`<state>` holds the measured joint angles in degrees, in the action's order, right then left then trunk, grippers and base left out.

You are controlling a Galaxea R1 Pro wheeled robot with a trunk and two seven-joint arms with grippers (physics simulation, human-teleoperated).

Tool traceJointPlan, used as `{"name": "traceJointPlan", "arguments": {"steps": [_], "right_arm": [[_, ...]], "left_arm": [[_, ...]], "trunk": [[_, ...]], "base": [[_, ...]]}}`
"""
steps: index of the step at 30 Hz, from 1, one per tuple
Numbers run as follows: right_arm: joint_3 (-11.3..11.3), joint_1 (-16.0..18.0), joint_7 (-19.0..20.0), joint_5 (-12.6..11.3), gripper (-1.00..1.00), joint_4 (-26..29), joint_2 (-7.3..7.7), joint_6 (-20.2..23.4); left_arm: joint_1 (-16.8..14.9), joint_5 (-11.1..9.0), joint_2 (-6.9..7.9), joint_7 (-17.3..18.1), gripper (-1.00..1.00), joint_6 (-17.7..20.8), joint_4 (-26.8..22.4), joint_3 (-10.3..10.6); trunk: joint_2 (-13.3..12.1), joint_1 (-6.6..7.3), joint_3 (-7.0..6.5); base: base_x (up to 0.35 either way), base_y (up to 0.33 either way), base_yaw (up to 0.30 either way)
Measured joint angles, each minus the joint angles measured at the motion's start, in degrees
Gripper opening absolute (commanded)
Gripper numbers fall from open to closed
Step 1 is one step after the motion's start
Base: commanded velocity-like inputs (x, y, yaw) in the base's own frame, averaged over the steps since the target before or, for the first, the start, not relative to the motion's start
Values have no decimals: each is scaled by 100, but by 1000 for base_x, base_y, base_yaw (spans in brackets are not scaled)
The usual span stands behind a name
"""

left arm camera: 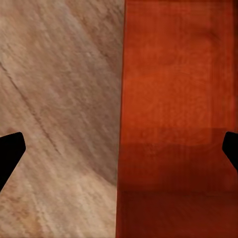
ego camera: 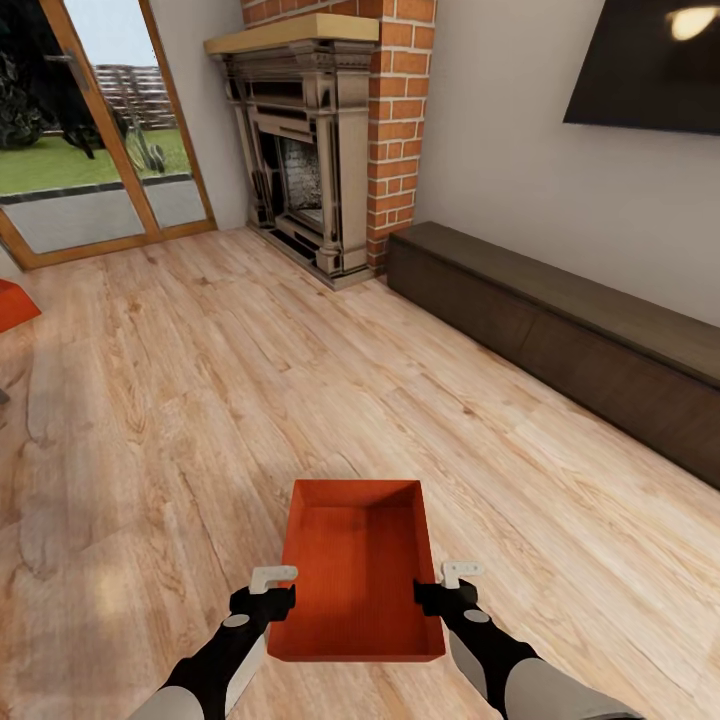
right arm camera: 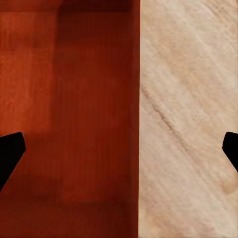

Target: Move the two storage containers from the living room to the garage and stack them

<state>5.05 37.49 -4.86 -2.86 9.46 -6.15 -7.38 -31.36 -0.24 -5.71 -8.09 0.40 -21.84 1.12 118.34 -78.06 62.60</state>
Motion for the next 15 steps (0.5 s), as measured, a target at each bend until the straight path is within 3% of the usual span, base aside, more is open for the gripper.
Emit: {"name": "traceJointPlan", "arguments": {"steps": [4, 10, 15], "right_arm": [[0, 0, 0, 0, 100, 0, -1, -6], [0, 0, 3, 0, 100, 0, -1, -10], [0, 0, 4, 0, 100, 0, 4, -10]], "left_arm": [[0, 0, 0, 0, 100, 0, 8, 4], [0, 0, 0, 0, 100, 0, 0, -1], [0, 0, 0, 0, 100, 0, 1, -1]], "trunk": [[160, -88, 72], [162, -88, 72], [361, -198, 162]], "base": [[0, 0, 0], [0, 0, 0], [0, 0, 0]]}}
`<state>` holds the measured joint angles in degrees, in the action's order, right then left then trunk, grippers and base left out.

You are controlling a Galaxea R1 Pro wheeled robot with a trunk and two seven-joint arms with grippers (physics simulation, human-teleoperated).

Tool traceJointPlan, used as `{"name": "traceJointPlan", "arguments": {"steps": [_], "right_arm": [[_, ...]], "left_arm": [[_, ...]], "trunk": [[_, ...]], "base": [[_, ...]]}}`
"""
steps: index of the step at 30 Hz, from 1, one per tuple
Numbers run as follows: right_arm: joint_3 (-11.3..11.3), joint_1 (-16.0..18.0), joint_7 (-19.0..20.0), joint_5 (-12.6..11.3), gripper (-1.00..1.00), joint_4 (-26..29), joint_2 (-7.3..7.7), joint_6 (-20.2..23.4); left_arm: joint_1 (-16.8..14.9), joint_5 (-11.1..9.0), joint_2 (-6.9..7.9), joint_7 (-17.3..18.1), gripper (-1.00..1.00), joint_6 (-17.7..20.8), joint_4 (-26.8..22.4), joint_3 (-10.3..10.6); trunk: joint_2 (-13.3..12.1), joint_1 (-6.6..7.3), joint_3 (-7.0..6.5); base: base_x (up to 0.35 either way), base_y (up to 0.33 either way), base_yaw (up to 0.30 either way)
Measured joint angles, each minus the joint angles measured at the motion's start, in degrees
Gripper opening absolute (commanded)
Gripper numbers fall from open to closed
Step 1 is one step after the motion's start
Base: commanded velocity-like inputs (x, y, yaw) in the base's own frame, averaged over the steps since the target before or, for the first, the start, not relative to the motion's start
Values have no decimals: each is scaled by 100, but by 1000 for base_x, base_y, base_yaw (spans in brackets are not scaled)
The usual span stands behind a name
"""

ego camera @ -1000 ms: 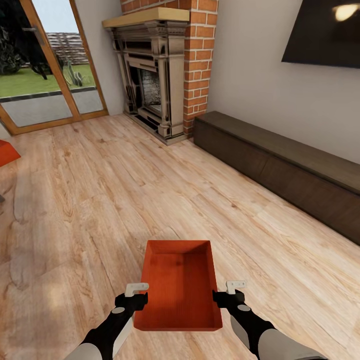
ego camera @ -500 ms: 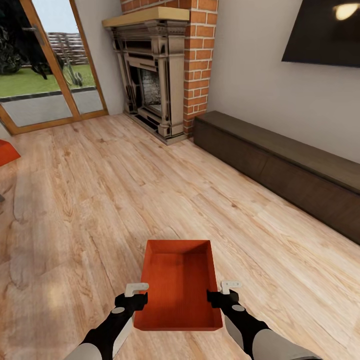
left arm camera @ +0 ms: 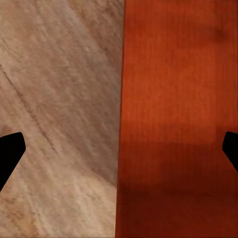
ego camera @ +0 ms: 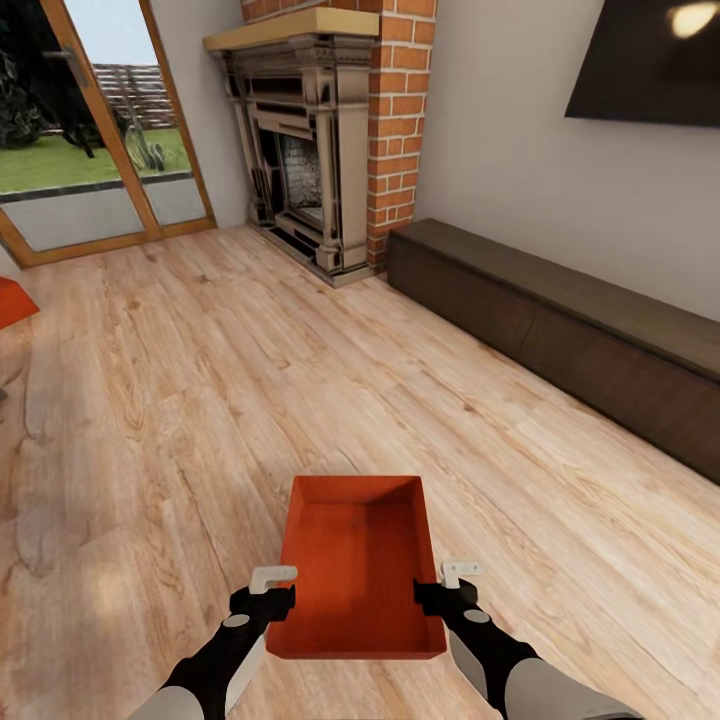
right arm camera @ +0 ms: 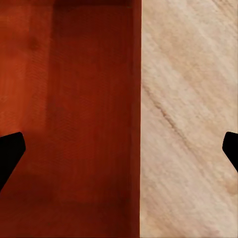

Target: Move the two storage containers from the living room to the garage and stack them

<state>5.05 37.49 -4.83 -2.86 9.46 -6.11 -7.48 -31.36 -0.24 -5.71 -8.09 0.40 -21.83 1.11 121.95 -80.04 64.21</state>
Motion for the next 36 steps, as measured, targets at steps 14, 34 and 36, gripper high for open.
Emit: {"name": "traceJointPlan", "arguments": {"steps": [14, 34, 36], "right_arm": [[7, 0, 5, 6, 100, 0, 62, -4], [9, 0, 5, 8, 100, 0, 65, -7], [9, 0, 5, 8, 100, 0, 65, -8]], "left_arm": [[0, 0, 0, 0, 100, 0, -3, 0], [0, -1, 21, -1, 100, 0, -3, -7], [0, -6, 34, -1, 100, 0, -3, -8]], "trunk": [[562, -308, 251], [1243, -681, 556], [1324, -725, 592]], "base": [[0, 0, 0], [0, 0, 0], [0, 0, 0]]}}
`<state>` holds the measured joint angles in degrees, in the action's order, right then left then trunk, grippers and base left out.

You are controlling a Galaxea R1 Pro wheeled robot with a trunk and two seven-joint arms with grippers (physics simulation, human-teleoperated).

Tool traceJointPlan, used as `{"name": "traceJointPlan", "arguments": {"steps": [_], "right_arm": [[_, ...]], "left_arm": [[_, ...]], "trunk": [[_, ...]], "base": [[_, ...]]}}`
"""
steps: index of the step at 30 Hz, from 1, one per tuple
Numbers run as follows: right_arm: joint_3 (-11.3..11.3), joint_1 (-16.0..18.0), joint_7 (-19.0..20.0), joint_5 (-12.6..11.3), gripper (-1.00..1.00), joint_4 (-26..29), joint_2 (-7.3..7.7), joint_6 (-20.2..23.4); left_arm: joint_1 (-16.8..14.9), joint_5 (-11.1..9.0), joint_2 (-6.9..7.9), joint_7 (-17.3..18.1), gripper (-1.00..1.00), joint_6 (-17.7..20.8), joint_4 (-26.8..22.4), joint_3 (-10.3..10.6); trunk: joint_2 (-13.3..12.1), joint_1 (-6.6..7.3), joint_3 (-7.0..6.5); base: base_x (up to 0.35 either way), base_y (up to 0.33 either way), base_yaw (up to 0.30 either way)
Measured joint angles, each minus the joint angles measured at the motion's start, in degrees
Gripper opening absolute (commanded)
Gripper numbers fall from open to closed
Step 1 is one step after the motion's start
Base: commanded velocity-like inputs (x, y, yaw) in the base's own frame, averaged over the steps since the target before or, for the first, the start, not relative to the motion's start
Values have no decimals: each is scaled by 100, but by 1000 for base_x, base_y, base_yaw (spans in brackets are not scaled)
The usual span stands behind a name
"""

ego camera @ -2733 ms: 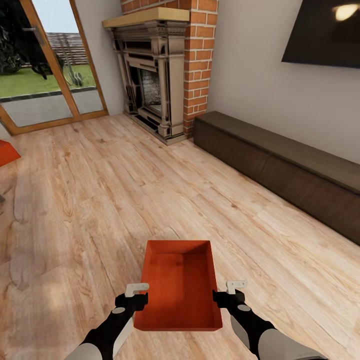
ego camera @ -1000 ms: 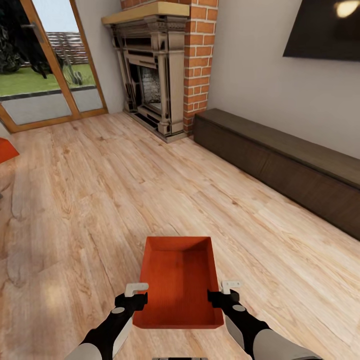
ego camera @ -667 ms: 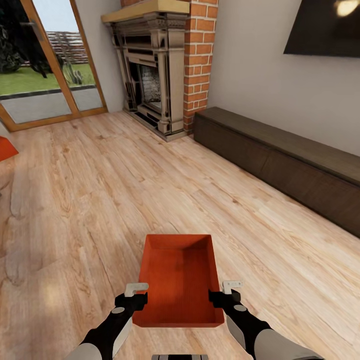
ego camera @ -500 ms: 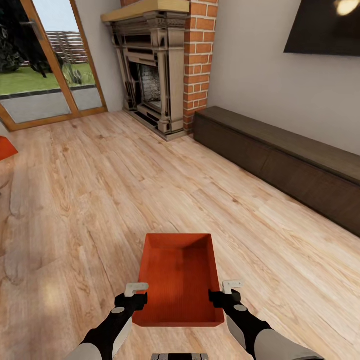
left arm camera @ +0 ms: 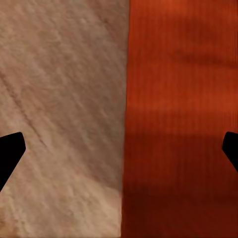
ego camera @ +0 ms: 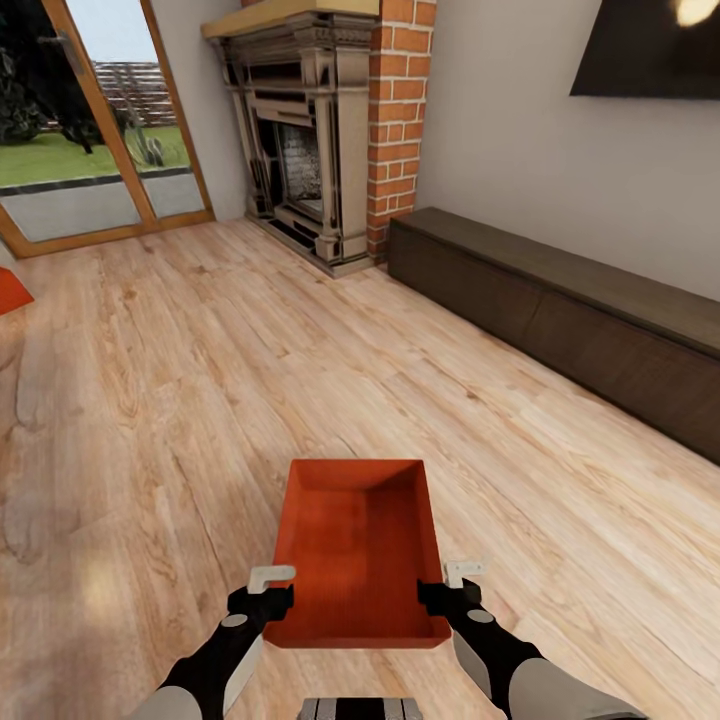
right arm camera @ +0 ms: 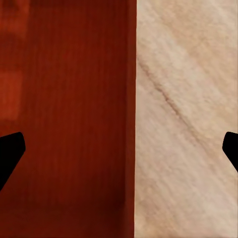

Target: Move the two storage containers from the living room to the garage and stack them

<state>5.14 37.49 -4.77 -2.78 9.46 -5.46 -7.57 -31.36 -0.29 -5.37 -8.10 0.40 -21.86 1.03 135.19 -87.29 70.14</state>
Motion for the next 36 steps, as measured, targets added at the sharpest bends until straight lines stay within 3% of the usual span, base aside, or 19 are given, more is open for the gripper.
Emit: {"name": "traceJointPlan", "arguments": {"steps": [6, 36], "right_arm": [[0, 0, 0, -7, 100, 0, 0, 0], [15, 0, 0, -4, 100, 0, 0, 0]], "left_arm": [[0, -2, 10, 0, 100, -1, -8, 0], [0, -2, 10, 4, 100, -2, -7, 0]], "trunk": [[241, -132, 108], [242, -132, 108]], "base": [[0, 0, 0], [24, 0, 0]]}}
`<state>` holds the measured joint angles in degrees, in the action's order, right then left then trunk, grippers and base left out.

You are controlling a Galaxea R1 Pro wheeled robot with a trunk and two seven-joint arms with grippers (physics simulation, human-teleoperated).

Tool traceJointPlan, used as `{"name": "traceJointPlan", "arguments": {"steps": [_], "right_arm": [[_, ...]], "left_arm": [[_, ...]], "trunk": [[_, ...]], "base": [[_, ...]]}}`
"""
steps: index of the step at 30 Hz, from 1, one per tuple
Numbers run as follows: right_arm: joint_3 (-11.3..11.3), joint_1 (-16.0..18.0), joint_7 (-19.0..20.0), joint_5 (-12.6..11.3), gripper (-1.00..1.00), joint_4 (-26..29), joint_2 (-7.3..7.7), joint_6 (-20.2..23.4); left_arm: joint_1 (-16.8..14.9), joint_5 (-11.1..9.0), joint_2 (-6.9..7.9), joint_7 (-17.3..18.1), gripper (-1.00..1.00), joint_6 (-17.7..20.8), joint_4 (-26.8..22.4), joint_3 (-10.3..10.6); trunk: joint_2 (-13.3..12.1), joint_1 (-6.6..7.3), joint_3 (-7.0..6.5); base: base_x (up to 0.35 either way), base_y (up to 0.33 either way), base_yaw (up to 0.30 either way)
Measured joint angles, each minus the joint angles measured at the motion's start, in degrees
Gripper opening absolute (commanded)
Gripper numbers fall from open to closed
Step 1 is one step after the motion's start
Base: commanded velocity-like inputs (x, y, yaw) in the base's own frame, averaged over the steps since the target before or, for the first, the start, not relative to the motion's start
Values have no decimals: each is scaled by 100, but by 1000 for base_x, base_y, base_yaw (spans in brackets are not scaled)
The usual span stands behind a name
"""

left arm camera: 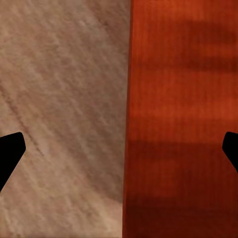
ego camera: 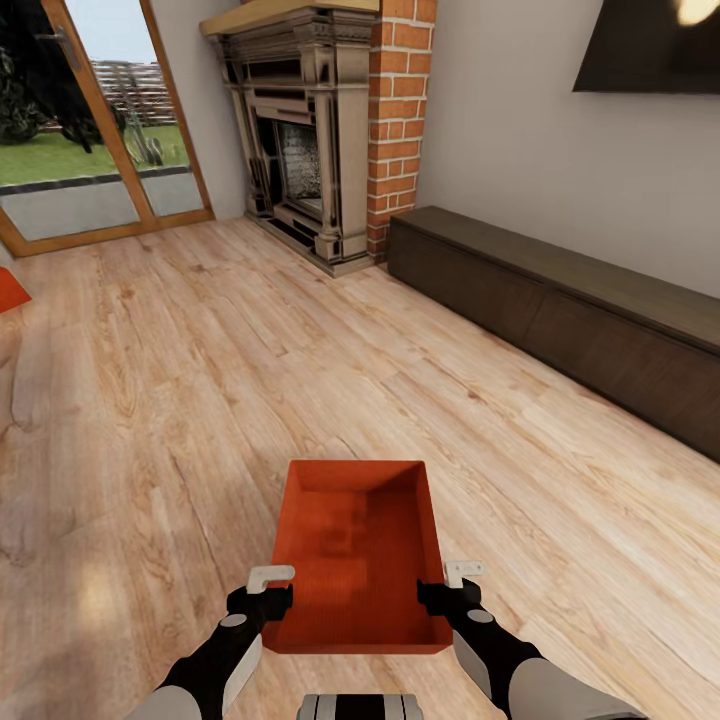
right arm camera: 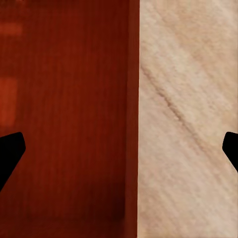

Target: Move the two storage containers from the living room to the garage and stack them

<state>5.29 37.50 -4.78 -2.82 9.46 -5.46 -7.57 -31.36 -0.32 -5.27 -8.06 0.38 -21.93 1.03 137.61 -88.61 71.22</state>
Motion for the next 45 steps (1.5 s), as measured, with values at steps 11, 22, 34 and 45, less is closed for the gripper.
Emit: {"name": "traceJointPlan", "arguments": {"steps": [11, 22, 34, 45], "right_arm": [[12, 0, -5, 6, 100, 0, 4, -6], [5, 0, -10, 2, 100, 0, 0, -11], [4, 0, -26, 4, 100, 0, 0, -1], [5, 0, -26, 4, 100, 0, 0, 0]], "left_arm": [[0, 0, 0, 5, 100, 0, 7, 0], [0, -1, -5, 0, 100, 1, 2, 0], [0, -1, -9, -2, 100, 1, -1, 0], [0, -7, -9, -184, 100, 2, 7, -3]], "trunk": [[0, 0, 0], [0, 0, 0], [0, 0, 0], [400, -219, 179]], "base": [[0, 0, 0], [0, 0, 0], [0, 0, 0], [0, 0, 0]]}}
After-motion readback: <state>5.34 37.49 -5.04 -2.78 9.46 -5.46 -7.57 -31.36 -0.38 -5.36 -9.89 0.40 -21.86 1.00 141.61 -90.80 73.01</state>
